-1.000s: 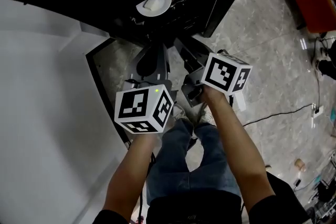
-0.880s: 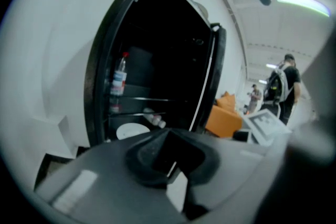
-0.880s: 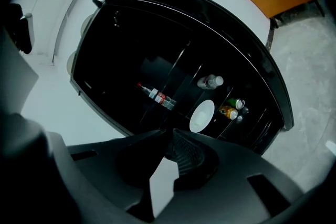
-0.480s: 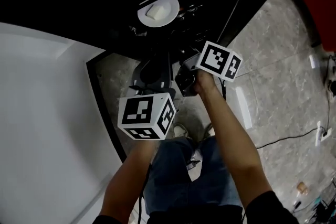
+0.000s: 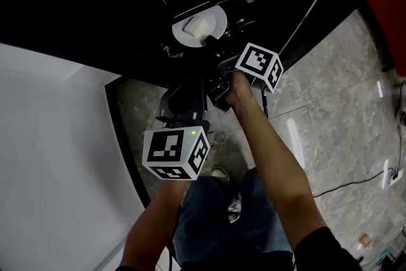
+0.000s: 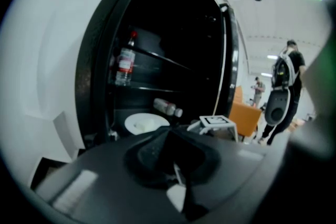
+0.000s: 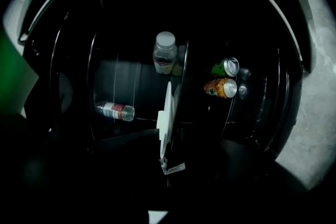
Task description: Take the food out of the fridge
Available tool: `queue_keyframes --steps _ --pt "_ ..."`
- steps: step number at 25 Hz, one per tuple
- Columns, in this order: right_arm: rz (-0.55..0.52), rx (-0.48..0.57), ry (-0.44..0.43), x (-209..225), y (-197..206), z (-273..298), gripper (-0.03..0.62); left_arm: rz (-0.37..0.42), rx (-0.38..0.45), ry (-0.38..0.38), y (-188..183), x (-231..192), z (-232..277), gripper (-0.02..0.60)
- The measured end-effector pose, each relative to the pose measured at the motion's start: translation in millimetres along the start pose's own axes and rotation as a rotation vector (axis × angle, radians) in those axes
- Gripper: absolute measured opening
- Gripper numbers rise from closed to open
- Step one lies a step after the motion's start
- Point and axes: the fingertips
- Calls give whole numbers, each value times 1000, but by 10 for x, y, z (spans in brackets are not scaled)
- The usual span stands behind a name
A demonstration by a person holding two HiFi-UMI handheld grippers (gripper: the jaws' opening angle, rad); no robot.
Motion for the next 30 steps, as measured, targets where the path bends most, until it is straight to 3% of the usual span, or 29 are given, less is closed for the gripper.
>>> queue_keyframes --steps 11,16,22,30 --pt "179 -46 111 68 39 141 52 -10 -23 -16 23 -195 -46 2" --pt "182 -55 163 67 36 113 48 -19 -34 -16 16 -217 -75 2" --pt "173 -56 133 30 39 82 12 -30 -38 -20 6 -215 -120 2" --pt "178 -47 70 -11 31 33 12 -50 -52 -30 -24 -285 -119 2"
Point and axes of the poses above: the fingertips, and each gripper's own axes: z forward along the fingers, x to its right, y out of its underside, and after that the axes turned 7 degrees about x, right-handed
